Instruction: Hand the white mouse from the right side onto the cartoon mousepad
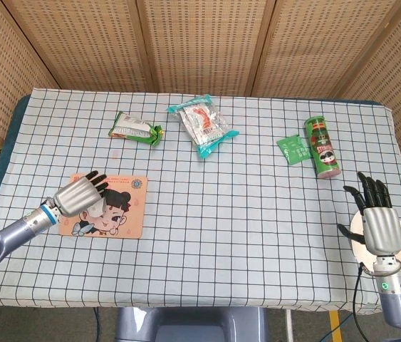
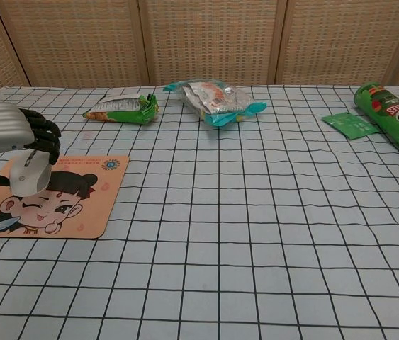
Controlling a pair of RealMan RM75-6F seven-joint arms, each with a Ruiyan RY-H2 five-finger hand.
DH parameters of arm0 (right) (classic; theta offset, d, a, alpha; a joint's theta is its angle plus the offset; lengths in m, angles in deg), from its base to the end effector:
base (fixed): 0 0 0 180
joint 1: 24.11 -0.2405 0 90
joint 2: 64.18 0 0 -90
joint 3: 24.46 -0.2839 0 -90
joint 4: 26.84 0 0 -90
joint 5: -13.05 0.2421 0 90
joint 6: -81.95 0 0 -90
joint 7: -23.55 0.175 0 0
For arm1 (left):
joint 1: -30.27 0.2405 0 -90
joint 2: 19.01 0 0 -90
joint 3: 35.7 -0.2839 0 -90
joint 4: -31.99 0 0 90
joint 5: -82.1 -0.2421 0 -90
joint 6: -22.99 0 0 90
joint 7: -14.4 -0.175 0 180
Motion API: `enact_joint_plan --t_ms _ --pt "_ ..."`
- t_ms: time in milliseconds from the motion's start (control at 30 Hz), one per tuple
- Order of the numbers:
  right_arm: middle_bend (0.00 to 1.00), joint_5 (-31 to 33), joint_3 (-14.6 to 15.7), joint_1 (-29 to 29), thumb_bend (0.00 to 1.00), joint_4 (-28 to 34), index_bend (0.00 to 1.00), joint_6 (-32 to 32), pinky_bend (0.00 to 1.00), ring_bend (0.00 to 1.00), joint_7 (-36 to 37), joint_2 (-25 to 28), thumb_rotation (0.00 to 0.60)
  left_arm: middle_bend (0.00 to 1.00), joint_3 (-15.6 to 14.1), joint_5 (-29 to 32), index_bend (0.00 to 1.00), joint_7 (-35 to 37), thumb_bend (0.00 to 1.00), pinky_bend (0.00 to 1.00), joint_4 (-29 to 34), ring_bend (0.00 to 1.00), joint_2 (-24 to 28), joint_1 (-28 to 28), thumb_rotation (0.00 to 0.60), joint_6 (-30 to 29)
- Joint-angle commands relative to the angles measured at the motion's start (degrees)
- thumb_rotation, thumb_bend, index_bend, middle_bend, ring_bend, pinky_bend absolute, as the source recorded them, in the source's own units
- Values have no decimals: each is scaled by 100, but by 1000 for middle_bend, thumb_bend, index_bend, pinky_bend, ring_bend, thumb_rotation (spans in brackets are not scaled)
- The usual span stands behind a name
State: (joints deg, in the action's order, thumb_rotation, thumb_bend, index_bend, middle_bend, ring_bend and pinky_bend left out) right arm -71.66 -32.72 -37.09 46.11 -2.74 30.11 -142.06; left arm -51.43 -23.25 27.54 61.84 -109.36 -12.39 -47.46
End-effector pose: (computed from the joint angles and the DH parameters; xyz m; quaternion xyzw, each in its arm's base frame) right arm -0.3548 -0.2937 0.1092 0.5770 -0.3393 0.4568 0.5859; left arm -0.3143 0.4286 0.0137 -0.8982 -0.0344 -0.2384 0.3677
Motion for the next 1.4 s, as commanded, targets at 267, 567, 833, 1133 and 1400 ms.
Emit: enact_joint_plan --t_ms 267,567,833,1133,1400 --pt "74 12 -12 -4 181 -43 247 15 28 0 4 -15 600 315 -192 -365 565 435 180 231 -922 174 -554 60 600 -570" --pt "74 14 -12 -10 181 -70 247 30 27 0 -3 -35 600 179 -264 -430 420 627 176 195 -1341 103 -731 125 600 -693" --pt "74 -5 3 -11 179 -54 247 34 27 0 -32 -42 600 0 -247 -398 62 624 128 0 -1483 0 -833 149 600 -698" --pt "74 -65 12 -6 179 -30 247 -16 27 0 35 -21 600 0 -107 -260 0 565 128 0 -1492 0 -768 189 600 -965" --pt "72 -73 53 -18 179 7 243 66 22 0 -14 7 600 0 637 530 2 791 127 0 -583 0 -448 545 600 -1514"
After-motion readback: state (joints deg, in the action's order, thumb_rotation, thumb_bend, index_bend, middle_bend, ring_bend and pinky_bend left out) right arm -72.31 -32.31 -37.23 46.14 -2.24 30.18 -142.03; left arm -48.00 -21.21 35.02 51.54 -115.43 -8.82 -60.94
